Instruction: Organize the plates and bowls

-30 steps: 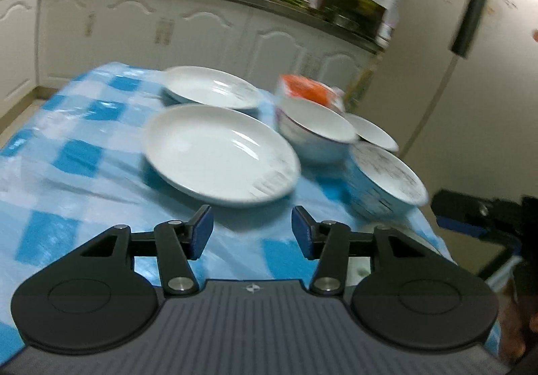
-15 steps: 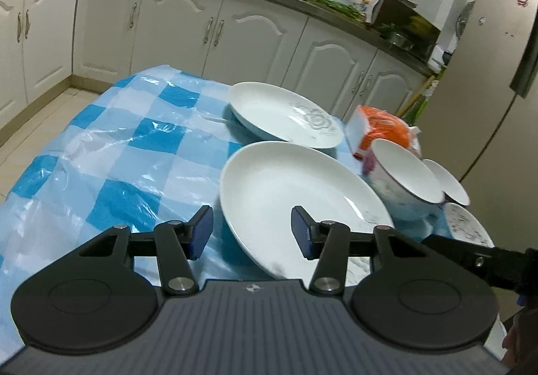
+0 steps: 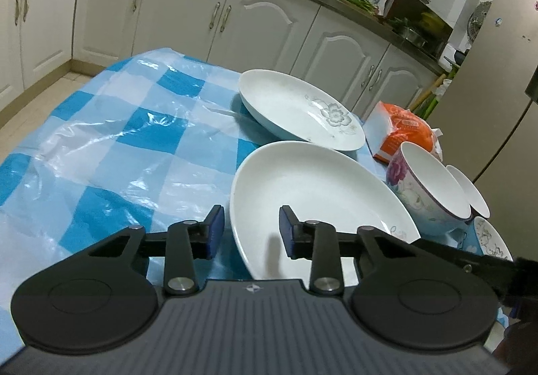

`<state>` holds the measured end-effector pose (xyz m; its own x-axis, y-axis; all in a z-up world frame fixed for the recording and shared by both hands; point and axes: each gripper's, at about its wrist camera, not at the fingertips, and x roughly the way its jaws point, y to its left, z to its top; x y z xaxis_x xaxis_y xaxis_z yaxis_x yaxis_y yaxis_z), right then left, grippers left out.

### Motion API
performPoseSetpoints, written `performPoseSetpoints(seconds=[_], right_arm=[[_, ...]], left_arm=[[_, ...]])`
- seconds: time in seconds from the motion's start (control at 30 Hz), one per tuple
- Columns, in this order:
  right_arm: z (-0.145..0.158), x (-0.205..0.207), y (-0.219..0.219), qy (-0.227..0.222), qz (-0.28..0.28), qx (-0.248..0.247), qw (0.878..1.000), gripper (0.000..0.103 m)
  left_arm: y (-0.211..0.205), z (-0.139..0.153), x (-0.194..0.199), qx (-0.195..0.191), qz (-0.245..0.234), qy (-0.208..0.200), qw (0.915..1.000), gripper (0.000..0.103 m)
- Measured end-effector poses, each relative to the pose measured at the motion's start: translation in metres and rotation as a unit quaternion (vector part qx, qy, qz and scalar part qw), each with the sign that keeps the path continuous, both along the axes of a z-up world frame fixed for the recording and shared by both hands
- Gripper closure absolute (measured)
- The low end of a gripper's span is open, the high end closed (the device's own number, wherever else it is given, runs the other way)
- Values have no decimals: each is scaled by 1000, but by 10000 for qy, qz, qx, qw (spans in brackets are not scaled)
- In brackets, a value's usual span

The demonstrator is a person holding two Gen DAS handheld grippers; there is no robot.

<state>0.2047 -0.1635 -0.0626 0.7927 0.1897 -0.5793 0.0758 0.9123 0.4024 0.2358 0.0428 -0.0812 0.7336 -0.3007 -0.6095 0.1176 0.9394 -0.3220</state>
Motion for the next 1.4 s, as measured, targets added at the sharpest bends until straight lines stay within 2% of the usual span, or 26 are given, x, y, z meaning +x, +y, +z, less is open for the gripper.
performPoseSetpoints(seconds=[0.33,0.47,0.53,0.83,0.9,0.93,0.97,1.0,1.2,1.4], right_arm=[[-2,6,12,17,-63,-210,9998,0],[-1,2,6,-72,-43,36,10000,0],[0,-1,3,-139,25,206,9997,1],[10,-25,22,-282,669,402,9965,1],[8,-28,28,-213,837,390,9955,2],[6,-28,31,-187,889,317,9954,8],[5,-28,31,-229,957,286,9947,19],[5,-27,30,-201,958,284,9948,20],[5,-12,13,-66,407,236,9989,20],[-15,2,9,106,572,830,9948,19]], left_arm=[[-3,-6,-1,-10,-13,-76,10000,74],[0,-6,-5,-23,1,-125,9999,74],[1,-5,-9,1,33,-150,9999,74],[36,6,-50,28,270,-148,9995,74],[45,3,-59,23,340,-58,9994,74],[48,2,-62,8,351,-39,9994,76],[51,0,-65,-7,332,-26,9994,78],[54,-1,-67,-15,331,-34,9994,79],[59,-3,-59,-40,399,-29,9992,80],[55,-3,-60,-4,384,-98,9992,79]])
